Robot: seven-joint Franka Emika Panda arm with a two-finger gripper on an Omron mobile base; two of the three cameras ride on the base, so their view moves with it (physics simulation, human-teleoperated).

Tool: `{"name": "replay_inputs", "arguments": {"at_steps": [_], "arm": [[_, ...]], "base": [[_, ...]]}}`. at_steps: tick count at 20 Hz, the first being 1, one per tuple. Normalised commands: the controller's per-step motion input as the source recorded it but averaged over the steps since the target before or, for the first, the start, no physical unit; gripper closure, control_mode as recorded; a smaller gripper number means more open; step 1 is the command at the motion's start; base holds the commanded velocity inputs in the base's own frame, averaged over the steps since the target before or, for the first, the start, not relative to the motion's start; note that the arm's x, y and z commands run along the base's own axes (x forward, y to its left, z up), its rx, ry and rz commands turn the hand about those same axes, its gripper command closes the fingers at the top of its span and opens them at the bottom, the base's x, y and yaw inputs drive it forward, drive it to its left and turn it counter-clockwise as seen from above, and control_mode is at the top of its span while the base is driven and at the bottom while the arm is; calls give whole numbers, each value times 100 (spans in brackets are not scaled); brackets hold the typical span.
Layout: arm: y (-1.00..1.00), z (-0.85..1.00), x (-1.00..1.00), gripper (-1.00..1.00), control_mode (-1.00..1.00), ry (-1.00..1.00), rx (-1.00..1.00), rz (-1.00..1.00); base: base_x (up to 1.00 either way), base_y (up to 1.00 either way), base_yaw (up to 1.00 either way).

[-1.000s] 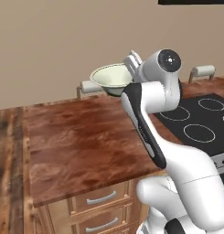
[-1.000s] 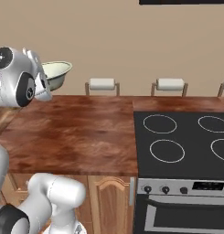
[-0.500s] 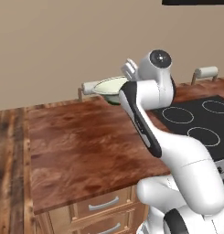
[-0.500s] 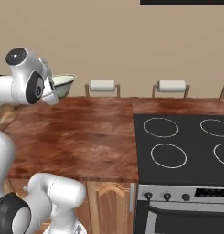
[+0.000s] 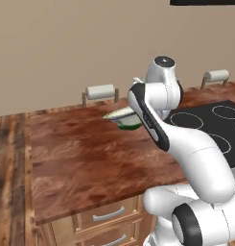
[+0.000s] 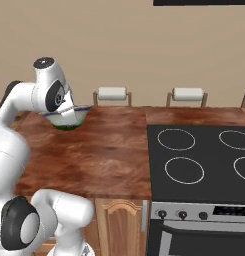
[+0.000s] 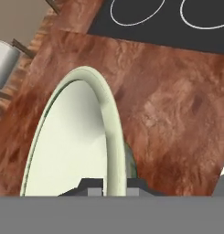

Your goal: Clear the mugs and bowl far away from the sink.

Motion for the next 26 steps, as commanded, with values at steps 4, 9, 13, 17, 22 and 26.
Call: {"name": "replay_inputs", "arguments": {"at_steps": [4,9,13,17,22,26], "arm": [[-2,-43,0,100,-100,18,-6,3],[0,-52,9,100,-100,11,-4,0],[0,-53,29,100,-100,2,-1,0],[0,-50,39,100,-100,0,0,0],[0,-52,28,100,-100,-11,0,0],[0,-43,6,100,-100,-23,1,0]], "base": [[0,0,0],[0,0,0],[0,0,0],[0,0,0],[0,0,0],[0,0,0]]}}
